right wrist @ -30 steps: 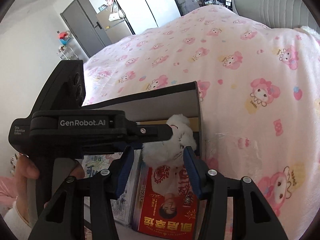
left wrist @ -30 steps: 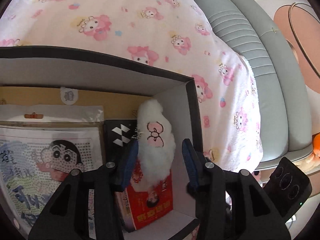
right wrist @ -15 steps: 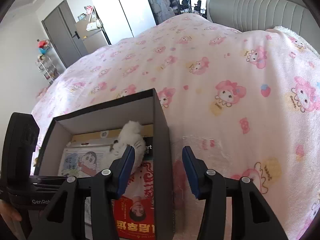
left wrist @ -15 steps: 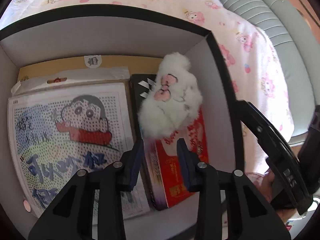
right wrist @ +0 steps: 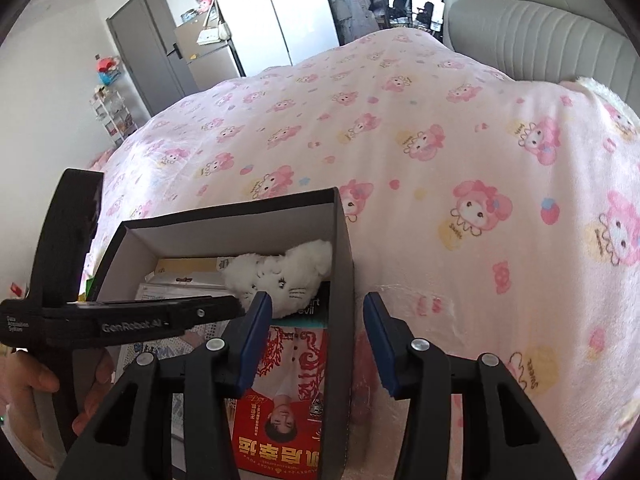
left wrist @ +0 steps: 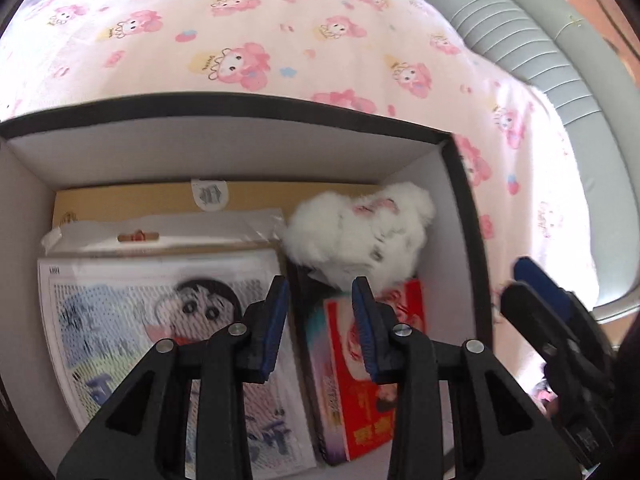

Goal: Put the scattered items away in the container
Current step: 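Open the left gripper to release the plush toy onto the red snack box, then withdraw the left gripper from the box toward the remaining items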

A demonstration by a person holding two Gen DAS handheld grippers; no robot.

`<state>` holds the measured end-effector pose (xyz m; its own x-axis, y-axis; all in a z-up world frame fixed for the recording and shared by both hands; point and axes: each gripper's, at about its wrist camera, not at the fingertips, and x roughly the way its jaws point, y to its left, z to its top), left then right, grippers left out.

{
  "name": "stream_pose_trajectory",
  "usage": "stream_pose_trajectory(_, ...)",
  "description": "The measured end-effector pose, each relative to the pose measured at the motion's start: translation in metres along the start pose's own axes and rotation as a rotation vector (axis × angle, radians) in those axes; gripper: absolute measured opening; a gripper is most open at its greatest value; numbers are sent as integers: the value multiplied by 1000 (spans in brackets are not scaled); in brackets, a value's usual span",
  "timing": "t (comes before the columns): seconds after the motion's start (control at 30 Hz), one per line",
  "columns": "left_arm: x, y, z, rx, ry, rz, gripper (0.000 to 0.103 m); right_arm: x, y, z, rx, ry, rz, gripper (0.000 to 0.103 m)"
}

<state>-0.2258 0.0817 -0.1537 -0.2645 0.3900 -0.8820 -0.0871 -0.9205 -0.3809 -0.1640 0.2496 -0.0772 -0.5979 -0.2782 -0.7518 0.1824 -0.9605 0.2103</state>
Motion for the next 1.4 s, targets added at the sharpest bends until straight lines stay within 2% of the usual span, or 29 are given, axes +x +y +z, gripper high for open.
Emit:
stream_pose_trajectory(0.07, 5, 6, 13, -35, 2, -17, 32, 2, 6, 8, -8, 10, 22, 43)
stream_pose_trajectory(0.13, 5, 6, 21, -66, 10, -74, 32, 8, 10, 15, 0, 23, 33, 43)
stream_pose_trajectory(0.2, 4, -3, 19, -43, 14, -124, 32, 11, 8, 21, 7, 17, 3, 43)
stream_pose_trajectory(0.23, 4, -7, 15, -19, 22, -129, 32, 12, 7, 23, 7, 4, -47, 43)
stream_pose_trajectory(0.3, 19, -22, 18, 17, 42, -127, 32, 13, 7, 19, -25, -53, -265, 43)
stream_pose_trajectory(0.33, 21, -22, 20, 19, 43, -118, 32, 16, 6, 16, -40, -60, -317, 43)
stream_pose_trajectory(0.37, 22, -20, 23, 4, 35, -103, 32, 20, 3, 12, -33, -47, -290, 43)
stream_pose_trajectory(0.43, 21, -9, 26, -54, 22, -95, 32, 26, -8, 7, 45, 5, -144, 43)
stream_pose_trajectory(0.5, 14, -8, 21, -71, 16, -151, 32, 25, -15, 4, 88, 18, -66, 43)
stream_pose_trajectory(0.57, 0, -17, 8, -19, -12, -177, 32, 19, -15, 1, 83, -1, -79, 43)
stream_pose_trajectory(0.7, -41, -37, -21, 91, -81, -154, 34, -4, 0, -3, 61, -27, -78, 44)
stream_pose_trajectory(0.8, -74, -43, -45, 137, -135, -161, 36, -33, 23, -11, 26, -91, -181, 45)
stream_pose_trajectory(0.87, -81, -55, -53, 184, -156, -153, 38, -53, 33, -21, 31, -116, -193, 45)
stream_pose_trajectory(0.93, -93, -55, -73, 226, -146, -181, 38, -71, 40, -34, 61, -115, -167, 45)
stream_pose_trajectory(1.03, -108, -46, -102, 281, -61, -262, 40, -91, 52, -56, 66, -102, -136, 45)
stream_pose_trajectory(1.2, -138, -20, -138, 273, -32, -243, 41, -100, 86, -85, -7, -45, -80, 45)
stream_pose_trajectory(1.27, -150, -6, -147, 250, -50, -226, 41, -98, 103, -90, -43, -31, -72, 45)
stream_pose_trajectory(1.4, -176, 34, -163, 170, -91, -226, 41, -93, 141, -93, -105, -29, 2, 45)
